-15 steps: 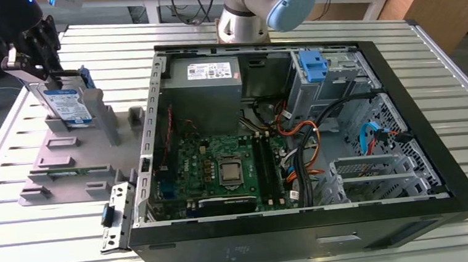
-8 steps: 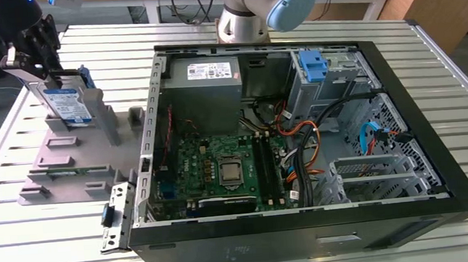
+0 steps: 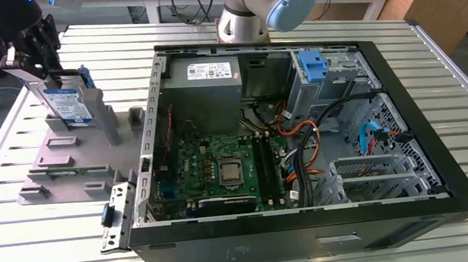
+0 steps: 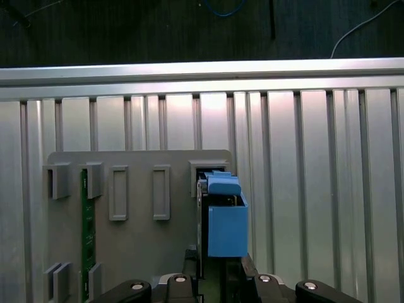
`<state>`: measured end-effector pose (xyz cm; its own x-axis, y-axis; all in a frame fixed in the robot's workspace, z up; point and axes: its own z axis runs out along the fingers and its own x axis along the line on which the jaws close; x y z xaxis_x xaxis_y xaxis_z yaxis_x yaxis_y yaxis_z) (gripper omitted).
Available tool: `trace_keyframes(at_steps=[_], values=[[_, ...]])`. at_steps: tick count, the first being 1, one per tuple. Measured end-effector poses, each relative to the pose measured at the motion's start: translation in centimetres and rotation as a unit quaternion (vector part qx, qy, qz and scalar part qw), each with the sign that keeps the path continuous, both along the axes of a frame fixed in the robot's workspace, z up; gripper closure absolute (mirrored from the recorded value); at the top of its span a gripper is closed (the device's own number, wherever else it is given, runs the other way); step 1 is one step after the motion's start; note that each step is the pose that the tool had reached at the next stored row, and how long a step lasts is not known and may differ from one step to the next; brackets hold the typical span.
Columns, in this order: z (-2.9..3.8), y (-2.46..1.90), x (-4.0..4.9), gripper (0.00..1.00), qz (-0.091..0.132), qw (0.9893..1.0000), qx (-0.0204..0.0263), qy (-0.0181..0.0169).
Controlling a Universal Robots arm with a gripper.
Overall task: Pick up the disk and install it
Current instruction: 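Pick up the disk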
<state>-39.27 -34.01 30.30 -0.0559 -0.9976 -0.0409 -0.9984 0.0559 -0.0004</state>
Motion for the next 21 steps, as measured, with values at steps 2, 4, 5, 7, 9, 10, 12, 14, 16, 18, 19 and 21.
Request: trace_keyframes(at_steps=[2, 4, 5, 7, 9, 10, 12, 14, 16, 18, 19, 21], values=[[0.00, 0.00, 0.00, 0.65, 0.000, 1.0000, 0.0000, 0.0000], [0.00, 0.00, 0.00, 0.65, 0.000, 1.0000, 0.0000, 0.0000], [0.00, 0.00, 0.00, 0.65, 0.000, 1.0000, 0.0000, 0.0000], [0.00, 0.00, 0.00, 0.65, -0.001, 1.0000, 0.0000, 0.0000], [0.11, 0.00, -0.01, 0.65, -0.001, 1.0000, 0.0000, 0.0001], [0.24, 0.00, 0.00, 0.65, -0.001, 1.0000, 0.0000, 0.0001], [0.52, 0.00, 0.00, 0.65, -0.001, 1.0000, 0.0000, 0.0001], [0.61, 0.00, 0.00, 0.65, -0.001, 1.0000, 0.0000, -0.0001], [0.60, 0.00, 0.00, 0.65, -0.001, 1.0000, 0.0001, -0.0001], [0.63, 0.00, 0.00, 0.65, -0.001, 1.0000, 0.0000, 0.0000], [0.63, 0.00, 0.00, 0.65, -0.001, 1.0000, 0.0000, 0.0000], [0.64, 0.00, 0.00, 0.65, -0.001, 1.0000, 0.0000, 0.0000]])
